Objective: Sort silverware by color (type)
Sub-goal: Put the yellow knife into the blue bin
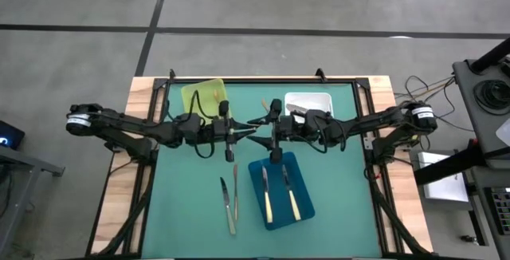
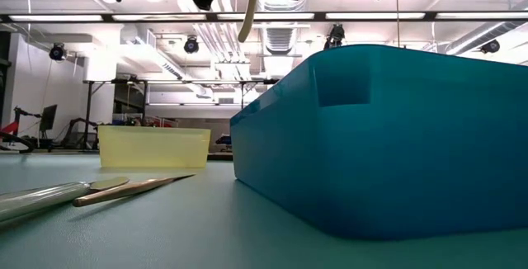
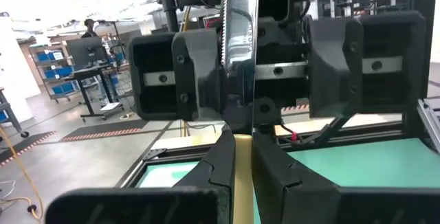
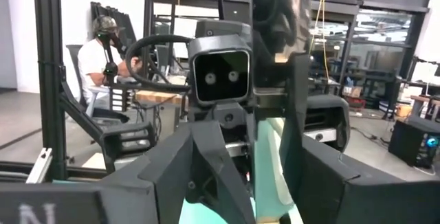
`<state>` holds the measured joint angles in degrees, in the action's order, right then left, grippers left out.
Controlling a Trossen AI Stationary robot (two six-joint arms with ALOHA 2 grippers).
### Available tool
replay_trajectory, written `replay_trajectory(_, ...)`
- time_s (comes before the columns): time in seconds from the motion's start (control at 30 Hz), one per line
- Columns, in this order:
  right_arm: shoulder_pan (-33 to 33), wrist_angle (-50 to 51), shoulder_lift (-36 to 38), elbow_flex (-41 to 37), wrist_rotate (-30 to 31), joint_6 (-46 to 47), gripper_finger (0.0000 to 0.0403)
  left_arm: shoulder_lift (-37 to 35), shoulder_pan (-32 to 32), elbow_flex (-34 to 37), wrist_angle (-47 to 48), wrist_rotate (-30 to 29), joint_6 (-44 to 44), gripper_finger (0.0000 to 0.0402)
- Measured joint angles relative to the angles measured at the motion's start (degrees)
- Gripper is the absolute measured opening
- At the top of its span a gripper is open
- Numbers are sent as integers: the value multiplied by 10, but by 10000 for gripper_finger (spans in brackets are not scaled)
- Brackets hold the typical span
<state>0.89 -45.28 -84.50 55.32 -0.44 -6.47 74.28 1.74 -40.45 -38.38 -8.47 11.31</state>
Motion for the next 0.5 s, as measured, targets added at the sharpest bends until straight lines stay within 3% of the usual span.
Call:
replay_trajectory(0.17, 0, 1, 11, -6, 1, 16, 159, 0, 0, 0, 0, 3, 0, 10)
replay_trajectory(0.4, -1, 5, 12, -8, 9, 10, 47, 0, 1, 1, 2, 6, -7, 11)
replay_trajectory(0.5, -1, 8, 12, -8, 10, 12, 48, 0, 1, 1, 2, 6, -8, 11)
